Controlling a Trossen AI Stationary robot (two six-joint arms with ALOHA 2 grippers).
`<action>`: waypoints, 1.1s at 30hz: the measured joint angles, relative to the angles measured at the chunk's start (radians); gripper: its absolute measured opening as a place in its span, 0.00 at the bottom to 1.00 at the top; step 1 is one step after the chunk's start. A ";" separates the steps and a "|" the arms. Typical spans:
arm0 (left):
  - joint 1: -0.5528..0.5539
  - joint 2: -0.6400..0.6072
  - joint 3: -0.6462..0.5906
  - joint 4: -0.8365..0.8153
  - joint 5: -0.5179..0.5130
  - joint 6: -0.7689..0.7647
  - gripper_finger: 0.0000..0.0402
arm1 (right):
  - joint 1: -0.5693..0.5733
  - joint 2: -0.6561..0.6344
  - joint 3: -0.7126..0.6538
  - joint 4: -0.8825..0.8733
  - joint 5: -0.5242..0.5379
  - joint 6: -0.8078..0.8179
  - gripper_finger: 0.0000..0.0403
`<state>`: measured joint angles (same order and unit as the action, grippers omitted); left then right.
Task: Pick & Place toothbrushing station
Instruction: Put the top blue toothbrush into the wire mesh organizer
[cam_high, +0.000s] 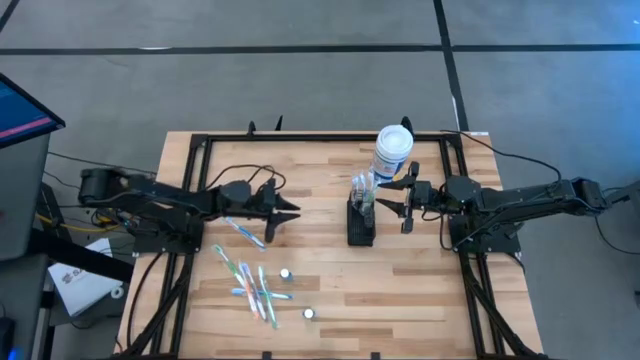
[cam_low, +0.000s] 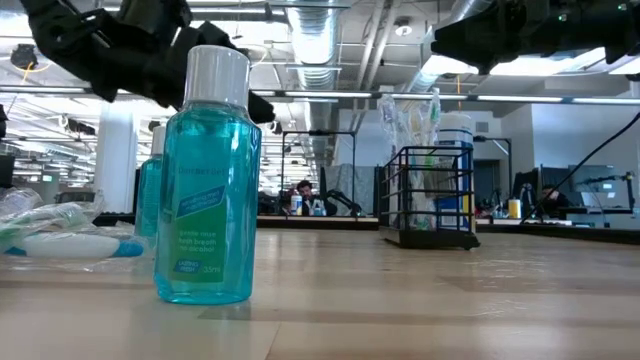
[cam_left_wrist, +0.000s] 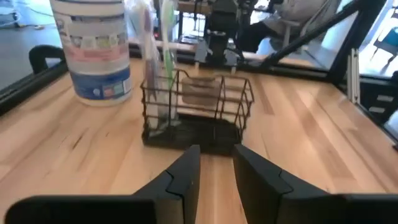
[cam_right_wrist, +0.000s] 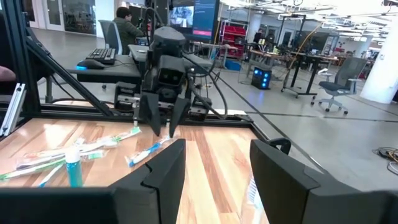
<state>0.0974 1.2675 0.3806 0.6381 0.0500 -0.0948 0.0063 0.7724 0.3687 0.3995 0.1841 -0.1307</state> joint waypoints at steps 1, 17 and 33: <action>-0.005 -0.009 -0.001 -0.025 -0.001 0.000 0.22 | 0.000 0.000 0.000 0.000 0.000 0.000 0.42; -0.014 -0.158 -0.001 -0.488 -0.068 -0.308 0.22 | 0.000 0.000 0.000 -0.001 0.000 0.026 0.42; -0.014 -0.316 -0.001 -0.943 -0.038 -0.752 0.22 | 0.001 0.000 0.000 -0.002 0.000 0.033 0.42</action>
<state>0.0834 0.9510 0.3794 -0.3044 0.0121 -0.8464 0.0070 0.7725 0.3687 0.3975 0.1840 -0.0973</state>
